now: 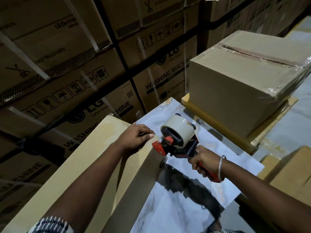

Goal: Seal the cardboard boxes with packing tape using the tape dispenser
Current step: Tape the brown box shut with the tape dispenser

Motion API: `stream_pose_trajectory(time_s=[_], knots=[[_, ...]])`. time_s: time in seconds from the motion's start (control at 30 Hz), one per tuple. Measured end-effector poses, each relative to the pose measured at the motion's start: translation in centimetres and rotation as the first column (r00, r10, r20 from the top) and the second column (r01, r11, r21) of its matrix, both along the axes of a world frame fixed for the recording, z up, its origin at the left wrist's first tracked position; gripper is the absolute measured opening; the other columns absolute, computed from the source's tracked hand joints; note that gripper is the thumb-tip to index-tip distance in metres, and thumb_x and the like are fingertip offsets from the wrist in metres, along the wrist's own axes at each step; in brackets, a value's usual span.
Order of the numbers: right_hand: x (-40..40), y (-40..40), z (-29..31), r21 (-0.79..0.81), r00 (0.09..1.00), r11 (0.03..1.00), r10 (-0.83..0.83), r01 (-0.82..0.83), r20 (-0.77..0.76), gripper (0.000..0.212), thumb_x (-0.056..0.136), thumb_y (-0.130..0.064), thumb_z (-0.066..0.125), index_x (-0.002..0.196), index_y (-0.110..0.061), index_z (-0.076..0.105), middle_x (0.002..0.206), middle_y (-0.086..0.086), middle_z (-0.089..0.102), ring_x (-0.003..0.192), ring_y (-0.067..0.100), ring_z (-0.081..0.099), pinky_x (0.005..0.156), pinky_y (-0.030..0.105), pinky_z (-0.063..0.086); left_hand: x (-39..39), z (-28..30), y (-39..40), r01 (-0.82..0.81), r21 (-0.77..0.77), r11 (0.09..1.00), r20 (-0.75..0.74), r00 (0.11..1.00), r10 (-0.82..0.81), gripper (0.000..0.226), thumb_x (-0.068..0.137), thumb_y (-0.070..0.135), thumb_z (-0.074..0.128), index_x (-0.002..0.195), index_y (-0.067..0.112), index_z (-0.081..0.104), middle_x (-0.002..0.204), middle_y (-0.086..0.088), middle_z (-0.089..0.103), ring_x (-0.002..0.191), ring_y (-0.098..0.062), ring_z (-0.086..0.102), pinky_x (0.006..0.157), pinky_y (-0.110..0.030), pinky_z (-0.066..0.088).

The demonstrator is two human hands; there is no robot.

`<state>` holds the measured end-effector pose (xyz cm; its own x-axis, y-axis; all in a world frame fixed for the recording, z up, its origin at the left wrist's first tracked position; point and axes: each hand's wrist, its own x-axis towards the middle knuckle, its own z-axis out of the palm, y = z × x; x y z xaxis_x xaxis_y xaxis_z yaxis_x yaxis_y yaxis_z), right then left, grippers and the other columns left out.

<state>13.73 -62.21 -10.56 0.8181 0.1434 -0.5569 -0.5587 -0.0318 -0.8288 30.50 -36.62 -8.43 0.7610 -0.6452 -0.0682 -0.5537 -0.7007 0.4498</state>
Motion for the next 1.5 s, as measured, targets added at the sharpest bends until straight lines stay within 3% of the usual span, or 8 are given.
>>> stream_pose_trajectory(time_s=[0.1, 0.5, 0.7, 0.87, 1.1, 1.3, 1.43, 1.5], knots=[[-1.0, -0.6, -0.8, 0.001, 0.999, 1.0, 0.006, -0.006, 0.032, 0.025, 0.061, 0.0, 0.054, 0.05, -0.017, 0.04, 0.065, 0.016, 0.029, 0.049, 0.02, 0.019, 0.054, 0.034, 0.013, -0.1, -0.1, 0.0, -0.019, 0.003, 1.0, -0.013, 1.0, 0.019, 0.034, 0.095, 0.048, 0.052, 0.11, 0.027, 0.074, 0.113, 0.017, 0.067, 0.111, -0.003, 0.058, 0.12, -0.059, 0.008], [-2.9, -1.9, -2.5, 0.047, 0.998, 0.999, 0.003, -0.006, 0.064, 0.025, 0.055, -0.001, 0.056, 0.054, -0.016, 0.035, 0.062, 0.012, 0.024, 0.045, 0.02, 0.021, 0.046, 0.029, 0.016, -0.5, 0.2, -0.8, -0.052, 0.03, 0.998, -0.036, 0.998, 0.053, 0.021, 0.1, 0.035, 0.056, 0.106, 0.027, 0.074, 0.111, 0.015, 0.067, 0.107, -0.006, 0.059, 0.119, -0.061, 0.011], [-2.7, -2.0, -3.2, 0.051, 0.997, 0.999, -0.013, 0.009, 0.075, 0.027, 0.055, -0.001, 0.057, 0.054, -0.016, 0.035, 0.066, 0.015, 0.026, 0.046, 0.021, 0.02, 0.045, 0.028, 0.018, -3.0, 1.1, -4.8, 0.024, 0.138, 0.99, 0.005, 1.0, -0.025, 0.032, 0.1, 0.014, 0.045, 0.127, 0.023, 0.06, 0.13, 0.006, 0.062, 0.121, -0.012, 0.054, 0.121, -0.051, 0.005], [-2.7, -1.9, -4.1, 0.042, 0.996, 0.999, -0.009, 0.006, 0.084, 0.028, 0.052, -0.003, 0.058, 0.051, -0.018, 0.035, 0.058, 0.01, 0.025, 0.044, 0.023, 0.022, 0.045, 0.03, 0.019, -4.3, -0.1, -5.6, 0.053, 0.175, 0.983, -0.019, 0.999, -0.05, 0.038, 0.087, 0.032, 0.033, 0.099, 0.015, 0.066, 0.099, 0.002, 0.062, 0.104, -0.018, 0.059, 0.121, -0.049, 0.014], [-2.5, -1.5, -4.7, 0.051, 0.996, 0.999, 0.002, -0.006, 0.089, 0.023, 0.052, -0.006, 0.061, 0.05, -0.013, 0.039, 0.055, 0.011, 0.032, 0.042, 0.022, 0.026, 0.044, 0.03, 0.019, -3.8, 0.1, -6.1, 0.059, 0.228, 0.972, 0.002, 0.998, -0.062, 0.039, 0.083, 0.034, 0.038, 0.098, 0.013, 0.067, 0.088, 0.01, 0.051, 0.096, -0.019, 0.059, 0.114, -0.042, 0.028], [-2.1, -1.0, -4.5, 0.05, 0.998, 0.998, -0.033, 0.031, 0.044, 0.023, 0.051, -0.005, 0.06, 0.05, -0.014, 0.04, 0.046, 0.007, 0.033, 0.039, 0.02, 0.026, 0.044, 0.025, 0.021, -3.7, -0.2, -5.8, 0.097, 0.194, 0.976, 0.019, 0.994, -0.103, 0.015, 0.084, 0.029, 0.04, 0.086, 0.021, 0.053, 0.082, 0.012, 0.045, 0.084, -0.016, 0.053, 0.107, -0.042, 0.033], [-1.7, -0.3, -5.0, -0.005, 0.998, 0.998, -0.068, 0.068, 0.006, 0.027, 0.046, -0.007, 0.06, 0.063, -0.008, 0.039, 0.046, 0.008, 0.035, 0.037, 0.02, 0.028, 0.045, 0.023, 0.023, -3.7, -0.5, -5.5, 0.115, 0.198, 0.973, 0.022, 0.992, -0.122, 0.028, 0.085, 0.026, 0.042, 0.093, 0.009, 0.064, 0.086, 0.009, 0.05, 0.091, -0.023, 0.059, 0.109, -0.044, 0.031], [-1.5, -0.3, -5.1, -0.012, 0.998, 0.998, -0.059, 0.059, 0.012, 0.023, 0.045, -0.008, 0.059, 0.057, -0.009, 0.04, 0.047, 0.008, 0.036, 0.038, 0.02, 0.028, 0.045, 0.024, 0.024, -3.7, -0.4, -5.5, 0.112, 0.182, 0.977, 0.021, 0.993, -0.118, 0.027, 0.084, 0.024, 0.043, 0.093, 0.009, 0.064, 0.085, 0.009, 0.049, 0.091, -0.024, 0.06, 0.111, -0.046, 0.03]])
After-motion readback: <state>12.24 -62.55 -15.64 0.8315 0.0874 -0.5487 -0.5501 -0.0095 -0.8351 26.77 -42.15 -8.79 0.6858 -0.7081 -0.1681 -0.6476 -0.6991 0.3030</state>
